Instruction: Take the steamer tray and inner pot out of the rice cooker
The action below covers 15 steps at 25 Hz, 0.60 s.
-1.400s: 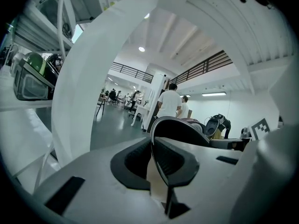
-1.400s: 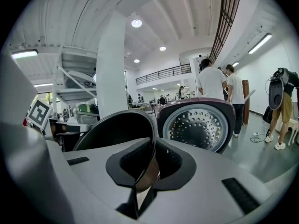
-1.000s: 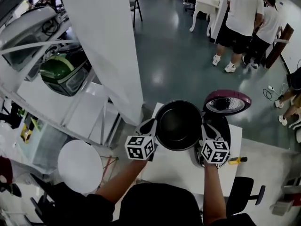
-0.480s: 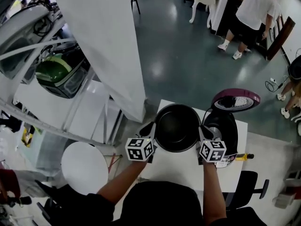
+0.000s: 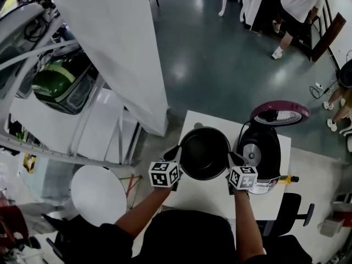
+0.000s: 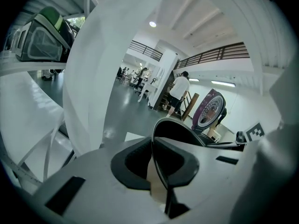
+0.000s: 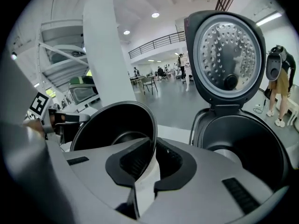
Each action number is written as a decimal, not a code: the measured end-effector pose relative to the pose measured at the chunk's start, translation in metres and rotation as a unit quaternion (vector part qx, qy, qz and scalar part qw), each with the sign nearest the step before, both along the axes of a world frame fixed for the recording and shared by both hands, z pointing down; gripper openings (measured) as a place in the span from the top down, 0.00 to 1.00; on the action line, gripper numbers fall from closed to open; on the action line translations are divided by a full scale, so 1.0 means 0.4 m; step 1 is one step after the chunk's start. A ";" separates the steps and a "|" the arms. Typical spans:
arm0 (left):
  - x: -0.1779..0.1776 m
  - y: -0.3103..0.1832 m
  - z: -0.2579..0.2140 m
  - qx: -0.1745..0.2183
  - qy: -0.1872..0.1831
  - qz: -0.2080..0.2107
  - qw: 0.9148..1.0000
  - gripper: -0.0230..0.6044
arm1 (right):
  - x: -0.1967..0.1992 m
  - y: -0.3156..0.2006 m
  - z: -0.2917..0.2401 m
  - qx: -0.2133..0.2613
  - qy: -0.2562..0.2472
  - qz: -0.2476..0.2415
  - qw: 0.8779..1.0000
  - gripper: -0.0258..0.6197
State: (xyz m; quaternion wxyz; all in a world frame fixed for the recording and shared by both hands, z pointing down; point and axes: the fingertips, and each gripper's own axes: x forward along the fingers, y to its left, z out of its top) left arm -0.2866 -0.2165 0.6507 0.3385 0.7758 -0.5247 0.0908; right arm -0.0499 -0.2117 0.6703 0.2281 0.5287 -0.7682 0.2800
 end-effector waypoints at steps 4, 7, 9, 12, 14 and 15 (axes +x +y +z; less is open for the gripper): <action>0.001 0.006 0.063 -0.021 -0.008 0.005 1.000 0.94 | 0.002 0.016 0.066 -0.023 0.015 0.002 1.000 0.91; -0.002 0.009 0.102 -0.034 -0.012 0.007 0.999 0.94 | 0.001 0.020 0.094 -0.032 0.023 0.003 0.999 0.91; -0.005 0.008 0.125 -0.042 -0.014 0.008 0.999 0.94 | -0.003 0.019 0.109 -0.037 0.024 0.002 0.999 0.91; -0.007 0.008 0.163 -0.056 -0.016 0.007 0.998 0.94 | -0.004 0.025 0.137 -0.048 0.028 0.004 0.998 0.91; -0.009 0.008 0.184 -0.065 -0.017 0.004 0.998 0.94 | -0.005 0.029 0.152 -0.054 0.031 0.007 0.998 0.91; -0.010 0.008 0.193 -0.069 -0.017 0.003 0.997 0.94 | -0.006 0.031 0.159 -0.056 0.032 0.006 0.998 0.91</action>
